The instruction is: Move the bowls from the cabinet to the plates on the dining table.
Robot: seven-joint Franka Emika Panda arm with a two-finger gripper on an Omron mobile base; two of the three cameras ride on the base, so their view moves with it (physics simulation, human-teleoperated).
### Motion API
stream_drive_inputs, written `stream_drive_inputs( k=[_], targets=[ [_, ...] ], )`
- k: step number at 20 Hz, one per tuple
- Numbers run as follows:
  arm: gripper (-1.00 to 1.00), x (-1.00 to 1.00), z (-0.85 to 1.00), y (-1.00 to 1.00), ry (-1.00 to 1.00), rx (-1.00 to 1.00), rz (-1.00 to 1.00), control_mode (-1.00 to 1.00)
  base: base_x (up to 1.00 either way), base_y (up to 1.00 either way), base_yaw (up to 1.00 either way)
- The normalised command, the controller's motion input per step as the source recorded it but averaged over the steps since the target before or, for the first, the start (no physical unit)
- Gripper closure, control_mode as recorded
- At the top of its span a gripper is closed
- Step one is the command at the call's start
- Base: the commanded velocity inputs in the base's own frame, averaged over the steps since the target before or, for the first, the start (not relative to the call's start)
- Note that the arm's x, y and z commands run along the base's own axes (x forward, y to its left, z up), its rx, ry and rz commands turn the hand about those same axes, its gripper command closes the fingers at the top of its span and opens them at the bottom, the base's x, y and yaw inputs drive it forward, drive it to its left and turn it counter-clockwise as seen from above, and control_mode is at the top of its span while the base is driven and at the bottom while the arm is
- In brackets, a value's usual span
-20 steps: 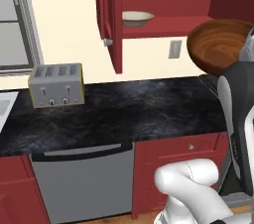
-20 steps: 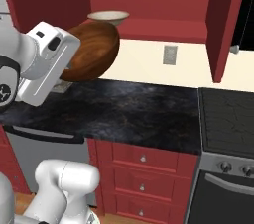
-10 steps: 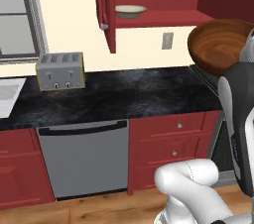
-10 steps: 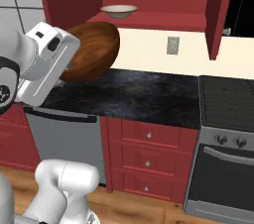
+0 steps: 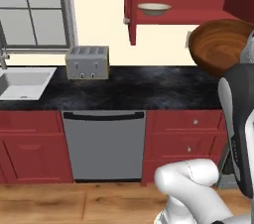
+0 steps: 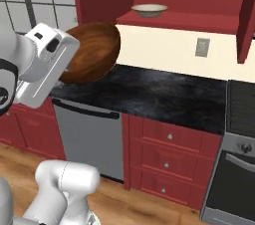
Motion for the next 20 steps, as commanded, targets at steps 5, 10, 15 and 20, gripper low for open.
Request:
stream_drive_inputs(
  k=[5,10,15,20],
  targets=[
    [1.00,0.00,0.00,0.00,0.00,0.00,0.00,1.00,-0.46,0.34,0.35],
    [1.00,0.00,0.00,0.00,0.00,0.00,0.00,1.00,-0.52,0.25,0.33],
    [1.00,0.00,0.00,0.00,0.00,0.00,0.00,1.00,-0.40,0.28,0.41],
    [1.00,0.00,0.00,0.00,0.00,0.00,0.00,1.00,-0.21,0.23,0.47]
  ],
)
